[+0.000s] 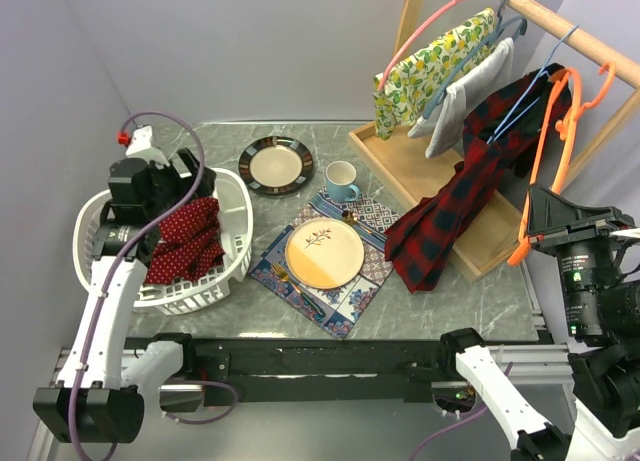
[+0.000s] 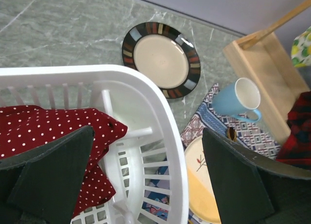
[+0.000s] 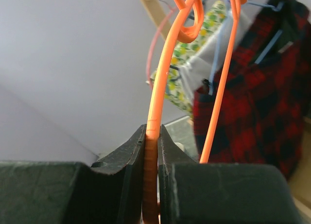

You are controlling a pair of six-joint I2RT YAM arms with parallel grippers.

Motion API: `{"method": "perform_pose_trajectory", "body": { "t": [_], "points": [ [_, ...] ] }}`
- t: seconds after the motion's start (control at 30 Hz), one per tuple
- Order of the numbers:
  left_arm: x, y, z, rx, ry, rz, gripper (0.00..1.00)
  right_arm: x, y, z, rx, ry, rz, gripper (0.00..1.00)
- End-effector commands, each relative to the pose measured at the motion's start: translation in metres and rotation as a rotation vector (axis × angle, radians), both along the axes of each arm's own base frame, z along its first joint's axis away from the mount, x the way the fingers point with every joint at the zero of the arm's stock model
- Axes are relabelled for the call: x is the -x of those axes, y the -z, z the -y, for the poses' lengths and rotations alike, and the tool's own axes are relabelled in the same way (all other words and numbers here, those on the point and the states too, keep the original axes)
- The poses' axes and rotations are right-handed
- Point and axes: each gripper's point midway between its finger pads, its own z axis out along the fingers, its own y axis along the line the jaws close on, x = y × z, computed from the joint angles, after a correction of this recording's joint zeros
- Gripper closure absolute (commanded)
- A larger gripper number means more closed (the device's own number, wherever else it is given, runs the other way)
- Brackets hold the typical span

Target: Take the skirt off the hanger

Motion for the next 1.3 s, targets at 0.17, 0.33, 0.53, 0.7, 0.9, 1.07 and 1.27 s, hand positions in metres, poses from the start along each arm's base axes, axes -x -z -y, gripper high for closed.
{"method": "perform_pose_trajectory", "body": {
  "t": [0.17,0.33,0.53,0.7,0.9,1.07,1.27],
  "points": [
    [0.01,-0.013,0.005,-0.024,0.025,0.114,0.01,-0.014,0.011,0.027,0.025,0.164,-0.029,1.0],
    [0.014,-0.017,0.004,-0.03,0.015,0.139,0.01,-0.053,0.009,0.03,0.033,0.235,-0.069,1.0],
    [0.013,-0.013,0.009,-0.025,0.036,0.124,0.01,-0.078,-0.005,0.034,0.012,0.292,-0.036,1.0],
    [0.013,-0.013,0.01,-0.025,0.039,0.124,0.01,-0.087,-0.008,0.035,-0.015,0.312,-0.028,1.0],
    [0.013,-0.012,0.011,-0.027,0.041,0.123,0.01,-0.102,-0.005,0.049,-0.022,0.424,-0.078,1.0],
    [0.013,-0.012,0.01,-0.03,0.037,0.123,0.01,-0.114,0.003,0.059,-0.043,0.495,-0.117,1.0],
    [0.012,-0.011,0.01,-0.033,0.036,0.119,0.01,-0.136,0.015,0.062,-0.054,0.495,-0.158,1.0]
  ]
}}
